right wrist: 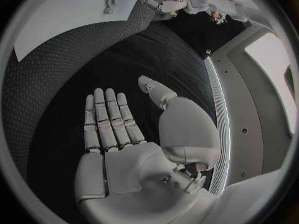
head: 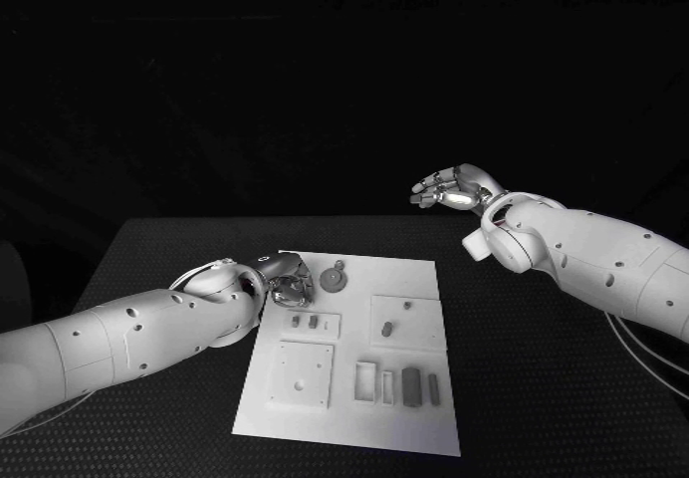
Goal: Assemble the parts on the task board
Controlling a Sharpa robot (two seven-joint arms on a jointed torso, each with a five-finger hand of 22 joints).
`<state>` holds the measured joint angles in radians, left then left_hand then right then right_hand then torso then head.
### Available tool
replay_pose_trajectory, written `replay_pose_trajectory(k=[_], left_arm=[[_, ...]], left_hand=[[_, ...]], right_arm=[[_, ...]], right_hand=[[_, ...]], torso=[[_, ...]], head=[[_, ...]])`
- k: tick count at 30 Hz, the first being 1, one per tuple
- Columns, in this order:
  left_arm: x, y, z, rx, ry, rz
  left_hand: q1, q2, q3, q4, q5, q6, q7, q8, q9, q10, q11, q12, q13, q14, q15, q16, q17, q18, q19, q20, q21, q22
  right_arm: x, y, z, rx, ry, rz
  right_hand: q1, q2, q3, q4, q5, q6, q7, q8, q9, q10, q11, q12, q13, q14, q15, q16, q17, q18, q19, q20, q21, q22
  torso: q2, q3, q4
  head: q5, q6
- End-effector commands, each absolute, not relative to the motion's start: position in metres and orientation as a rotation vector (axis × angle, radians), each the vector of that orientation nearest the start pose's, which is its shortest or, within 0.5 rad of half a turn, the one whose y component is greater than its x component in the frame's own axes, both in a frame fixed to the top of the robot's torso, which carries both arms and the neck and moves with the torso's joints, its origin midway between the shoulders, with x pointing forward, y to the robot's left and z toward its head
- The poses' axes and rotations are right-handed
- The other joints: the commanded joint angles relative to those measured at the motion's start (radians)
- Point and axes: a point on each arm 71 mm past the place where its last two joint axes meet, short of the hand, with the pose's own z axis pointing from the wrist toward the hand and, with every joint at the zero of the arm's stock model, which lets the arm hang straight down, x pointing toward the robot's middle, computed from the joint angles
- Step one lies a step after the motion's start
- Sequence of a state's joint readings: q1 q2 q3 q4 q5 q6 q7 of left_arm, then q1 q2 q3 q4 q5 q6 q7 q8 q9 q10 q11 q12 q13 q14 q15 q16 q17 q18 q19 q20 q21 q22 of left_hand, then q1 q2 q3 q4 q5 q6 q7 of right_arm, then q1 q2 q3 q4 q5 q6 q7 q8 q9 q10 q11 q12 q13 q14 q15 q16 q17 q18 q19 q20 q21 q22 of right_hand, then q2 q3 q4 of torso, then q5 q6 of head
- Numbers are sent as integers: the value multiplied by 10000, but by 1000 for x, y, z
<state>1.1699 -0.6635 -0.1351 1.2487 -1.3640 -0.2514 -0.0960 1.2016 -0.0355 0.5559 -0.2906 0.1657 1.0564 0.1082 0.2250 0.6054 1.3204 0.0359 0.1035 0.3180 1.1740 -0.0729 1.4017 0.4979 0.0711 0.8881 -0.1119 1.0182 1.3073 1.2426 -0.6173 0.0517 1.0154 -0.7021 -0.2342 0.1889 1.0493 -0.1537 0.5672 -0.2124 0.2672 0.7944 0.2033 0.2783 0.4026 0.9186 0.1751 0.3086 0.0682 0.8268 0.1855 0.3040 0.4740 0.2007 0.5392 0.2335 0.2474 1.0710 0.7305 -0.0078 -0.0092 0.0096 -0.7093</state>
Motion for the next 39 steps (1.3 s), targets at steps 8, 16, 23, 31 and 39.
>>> replay_pose_trajectory(k=[8,16,23,31,39], left_arm=[[509,184,-266,1227,19097,-5634],[506,182,-268,1335,19327,-5672],[503,179,-268,1428,19367,-5804],[503,178,-266,1299,19067,-5943],[503,178,-267,1168,19169,-5780]], left_hand=[[-23,117,73,16,20,65,-11,42,4,66,-20,5,9,-25,-53,1,-19,109,20,-614,34,151],[-21,125,78,13,20,70,-12,46,5,83,-22,6,14,-26,-55,-1,-23,109,18,-614,36,153],[-16,117,75,8,24,91,-22,60,9,140,-40,19,32,-2,-71,15,-25,117,46,-626,68,167],[-24,117,71,12,27,108,-28,70,13,172,-50,27,43,6,-81,21,-28,120,56,-630,81,172],[-49,71,54,11,39,94,-23,63,5,210,-64,34,58,6,-94,27,-32,121,64,-638,98,178]], right_arm=[[583,-238,-159,5370,15520,10371],[583,-238,-159,5373,15517,10364],[583,-238,-159,5376,15519,10360],[584,-238,-159,5376,15519,10359],[583,-239,-159,5382,15525,10352]], right_hand=[[-33,41,-8,17,33,-49,7,71,-19,102,1,-59,2,-92,-7,-25,-15,-63,-27,13,-72,15],[-33,42,-8,17,33,-49,7,72,-21,103,1,-62,2,-93,-8,-24,-17,-62,-26,14,-76,20],[-32,41,-8,15,32,-48,7,74,-23,105,0,-64,2,-93,-8,-23,-19,-61,-25,14,-80,23],[-30,43,-7,15,32,-48,7,75,-25,106,-1,-66,2,-93,-8,-23,-20,-60,-24,14,-83,26],[-28,44,-6,13,31,-48,7,76,-27,107,-2,-69,2,-94,-9,-22,-22,-60,-23,15,-88,30]], torso=[[7,0,-12],[-2,7,-6],[-2,0,-6],[-3,-4,0],[-3,-2,4]], head=[[-1,-23],[-34,-52],[-52,-70],[-61,-70],[-78,-56]])
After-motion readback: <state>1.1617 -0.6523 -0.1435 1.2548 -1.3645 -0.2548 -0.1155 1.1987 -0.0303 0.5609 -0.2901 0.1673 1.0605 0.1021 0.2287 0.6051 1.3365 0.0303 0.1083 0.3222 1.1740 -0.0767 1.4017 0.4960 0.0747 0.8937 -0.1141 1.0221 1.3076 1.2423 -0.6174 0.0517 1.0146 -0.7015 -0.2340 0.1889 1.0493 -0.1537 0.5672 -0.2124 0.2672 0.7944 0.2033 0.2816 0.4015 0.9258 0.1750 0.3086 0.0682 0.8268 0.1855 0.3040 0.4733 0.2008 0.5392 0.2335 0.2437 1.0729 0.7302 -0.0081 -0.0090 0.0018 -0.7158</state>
